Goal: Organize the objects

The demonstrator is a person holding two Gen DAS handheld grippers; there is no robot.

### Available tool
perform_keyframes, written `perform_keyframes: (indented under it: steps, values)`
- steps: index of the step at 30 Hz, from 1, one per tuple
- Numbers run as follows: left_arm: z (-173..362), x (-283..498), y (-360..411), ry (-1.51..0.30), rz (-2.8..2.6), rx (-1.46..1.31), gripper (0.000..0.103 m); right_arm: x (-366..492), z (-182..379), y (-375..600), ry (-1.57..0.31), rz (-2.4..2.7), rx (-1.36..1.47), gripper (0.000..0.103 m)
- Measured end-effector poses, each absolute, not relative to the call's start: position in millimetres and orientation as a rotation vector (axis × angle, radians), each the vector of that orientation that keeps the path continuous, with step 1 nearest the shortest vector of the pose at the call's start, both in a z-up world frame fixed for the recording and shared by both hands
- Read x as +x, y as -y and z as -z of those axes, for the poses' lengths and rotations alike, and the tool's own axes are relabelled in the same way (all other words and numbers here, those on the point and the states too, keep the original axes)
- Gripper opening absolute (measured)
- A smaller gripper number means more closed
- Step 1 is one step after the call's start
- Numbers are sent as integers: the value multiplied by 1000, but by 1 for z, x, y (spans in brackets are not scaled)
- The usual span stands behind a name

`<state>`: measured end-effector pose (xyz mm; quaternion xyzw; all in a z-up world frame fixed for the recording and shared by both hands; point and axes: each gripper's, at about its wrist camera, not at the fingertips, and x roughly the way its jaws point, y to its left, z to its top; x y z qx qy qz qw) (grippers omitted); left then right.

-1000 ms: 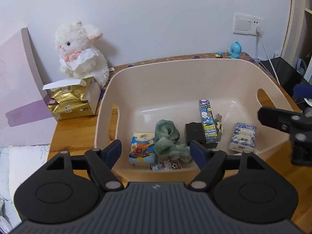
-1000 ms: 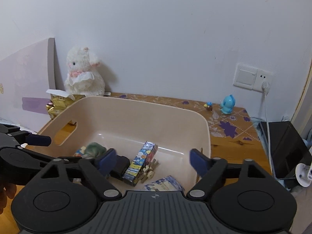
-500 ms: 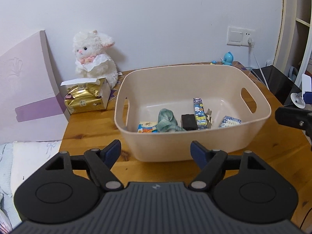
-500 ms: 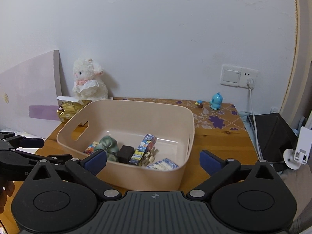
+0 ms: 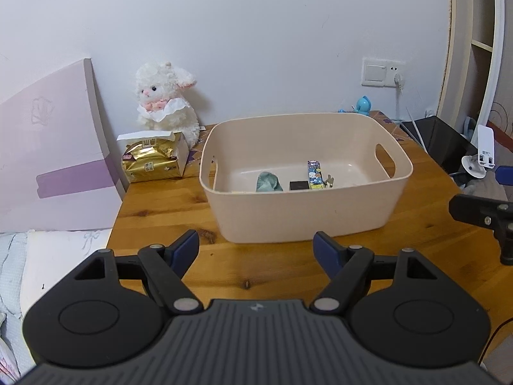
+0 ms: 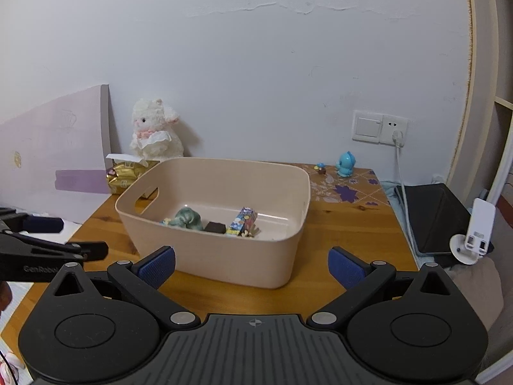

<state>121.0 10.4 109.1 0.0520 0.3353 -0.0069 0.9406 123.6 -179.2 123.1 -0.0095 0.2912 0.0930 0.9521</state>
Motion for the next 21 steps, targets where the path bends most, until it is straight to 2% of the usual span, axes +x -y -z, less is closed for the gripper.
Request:
perform_keyframes:
  steps: [21]
  values:
    - [-101,37,-2,-694,35,52,80,45,-115,191,-651,-193,-31,103]
